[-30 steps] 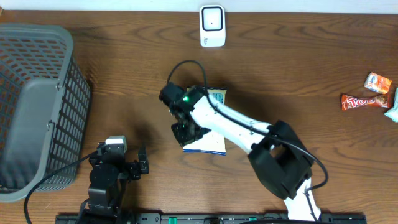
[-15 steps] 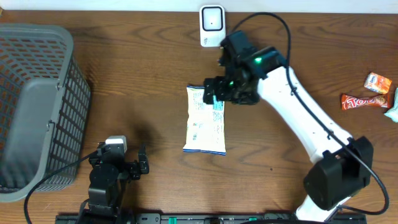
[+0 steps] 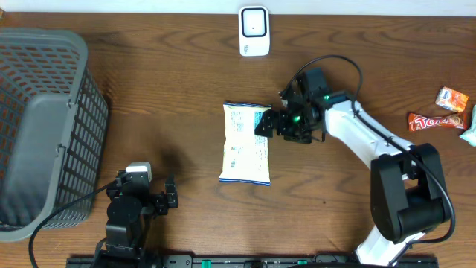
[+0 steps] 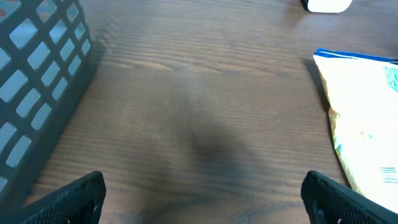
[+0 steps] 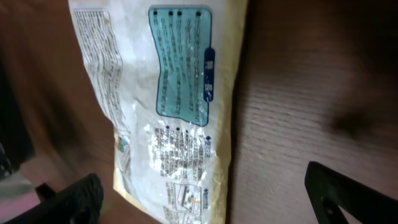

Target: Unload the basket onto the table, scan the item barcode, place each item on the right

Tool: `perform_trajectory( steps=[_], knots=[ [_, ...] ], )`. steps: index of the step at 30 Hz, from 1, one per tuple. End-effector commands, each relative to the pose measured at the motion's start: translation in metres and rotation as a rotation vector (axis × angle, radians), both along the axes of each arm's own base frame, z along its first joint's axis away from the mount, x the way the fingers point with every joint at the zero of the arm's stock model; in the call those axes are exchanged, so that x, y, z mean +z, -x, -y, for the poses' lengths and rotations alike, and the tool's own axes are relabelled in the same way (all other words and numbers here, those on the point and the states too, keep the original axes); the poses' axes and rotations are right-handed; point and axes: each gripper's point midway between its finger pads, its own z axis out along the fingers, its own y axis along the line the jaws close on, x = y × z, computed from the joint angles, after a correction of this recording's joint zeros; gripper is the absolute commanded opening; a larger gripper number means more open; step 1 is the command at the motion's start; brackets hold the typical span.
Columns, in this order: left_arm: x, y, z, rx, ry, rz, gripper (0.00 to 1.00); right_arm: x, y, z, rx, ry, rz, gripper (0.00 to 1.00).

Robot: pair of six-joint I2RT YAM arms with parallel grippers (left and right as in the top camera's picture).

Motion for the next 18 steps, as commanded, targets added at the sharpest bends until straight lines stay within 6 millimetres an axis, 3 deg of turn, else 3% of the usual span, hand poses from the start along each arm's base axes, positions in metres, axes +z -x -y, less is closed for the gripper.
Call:
perform_trajectory(
  steps=[1,4,10,14,15,17,18],
  knots=[
    [0.008,0.000,0.001,-0.014,-0.007,0.021,0.99,-0.017,0.014,-0.007,-0.006,-0.037,-0.056,0.99],
    [0.008,0.000,0.001,-0.014,-0.007,0.021,0.99,-0.029,0.018,-0.011,-0.002,-0.038,-0.065,0.99],
    [0.008,0.000,0.001,-0.014,-0.007,0.021,0.99,-0.045,0.019,-0.039,0.039,-0.100,-0.067,0.99],
    [0.008,0.000,0.001,-0.014,-0.007,0.021,0.99,-0.072,0.041,-0.048,0.064,-0.087,-0.171,0.95],
    [0.008,0.000,0.001,-0.014,-0.007,0.021,0.99,-0.080,0.049,-0.047,0.069,-0.072,-0.204,0.82],
    [0.008,0.000,0.001,-0.014,-0.007,0.021,0.99,-0.091,0.059,-0.047,0.071,-0.054,-0.252,0.25],
    [0.008,0.000,0.001,-0.014,-0.007,0.021,0.99,-0.095,0.060,-0.046,0.055,-0.048,-0.272,0.04]
  ],
)
